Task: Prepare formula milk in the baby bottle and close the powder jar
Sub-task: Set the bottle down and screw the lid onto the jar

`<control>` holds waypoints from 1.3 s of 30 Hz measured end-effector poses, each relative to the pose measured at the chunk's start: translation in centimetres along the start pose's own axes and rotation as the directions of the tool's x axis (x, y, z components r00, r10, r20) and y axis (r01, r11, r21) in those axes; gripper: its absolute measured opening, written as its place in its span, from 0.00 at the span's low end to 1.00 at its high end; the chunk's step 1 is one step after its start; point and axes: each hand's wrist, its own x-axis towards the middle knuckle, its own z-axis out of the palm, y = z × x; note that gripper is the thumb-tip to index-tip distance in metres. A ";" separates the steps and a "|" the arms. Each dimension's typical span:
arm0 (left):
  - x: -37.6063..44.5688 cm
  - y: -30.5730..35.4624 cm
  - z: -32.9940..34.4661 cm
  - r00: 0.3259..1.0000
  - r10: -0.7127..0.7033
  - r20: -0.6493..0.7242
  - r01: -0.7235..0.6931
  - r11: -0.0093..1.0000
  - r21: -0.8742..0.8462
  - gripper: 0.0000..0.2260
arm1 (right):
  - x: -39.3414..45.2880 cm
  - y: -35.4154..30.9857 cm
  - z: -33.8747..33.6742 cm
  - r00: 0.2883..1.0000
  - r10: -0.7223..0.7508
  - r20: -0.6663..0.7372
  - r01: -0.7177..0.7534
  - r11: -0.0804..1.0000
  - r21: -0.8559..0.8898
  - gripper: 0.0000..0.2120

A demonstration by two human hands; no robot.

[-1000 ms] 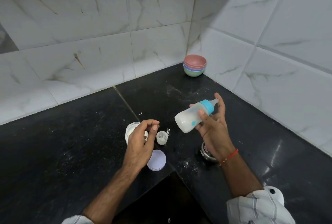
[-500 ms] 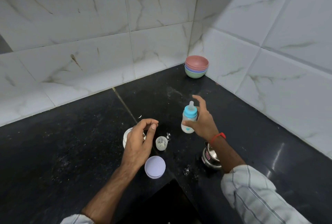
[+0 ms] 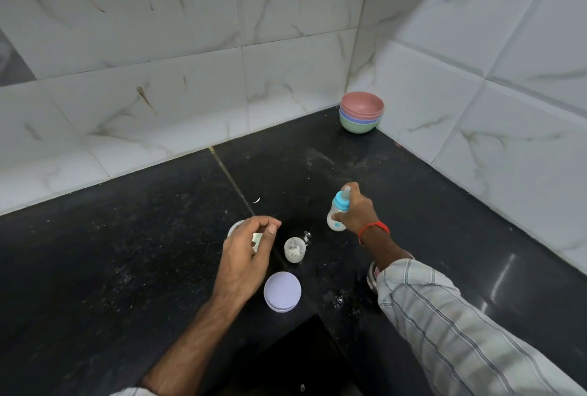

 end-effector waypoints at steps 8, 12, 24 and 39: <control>0.1 -1.2 -1.0 0.998 -0.019 -0.058 0.019 1.000 0.010 0.05 | -1.9 -0.9 -1.0 0.994 -0.004 -0.105 0.017 0.992 0.121 0.51; 0.0 -2.3 -2.0 0.979 0.042 -0.201 -0.039 0.999 0.020 0.09 | -6.7 -2.5 -1.1 0.806 -0.238 -0.542 0.292 0.956 0.015 0.27; 0.2 -8.1 -0.9 0.953 -0.282 0.111 0.253 0.942 0.221 0.51 | -14.5 -1.9 10.5 0.941 -0.182 0.286 0.258 0.931 -0.258 0.41; -1.6 -7.7 -2.0 0.994 -0.105 -0.040 0.105 0.994 -0.012 0.37 | -17.4 -2.9 7.7 0.972 -0.225 0.071 0.195 0.935 0.296 0.29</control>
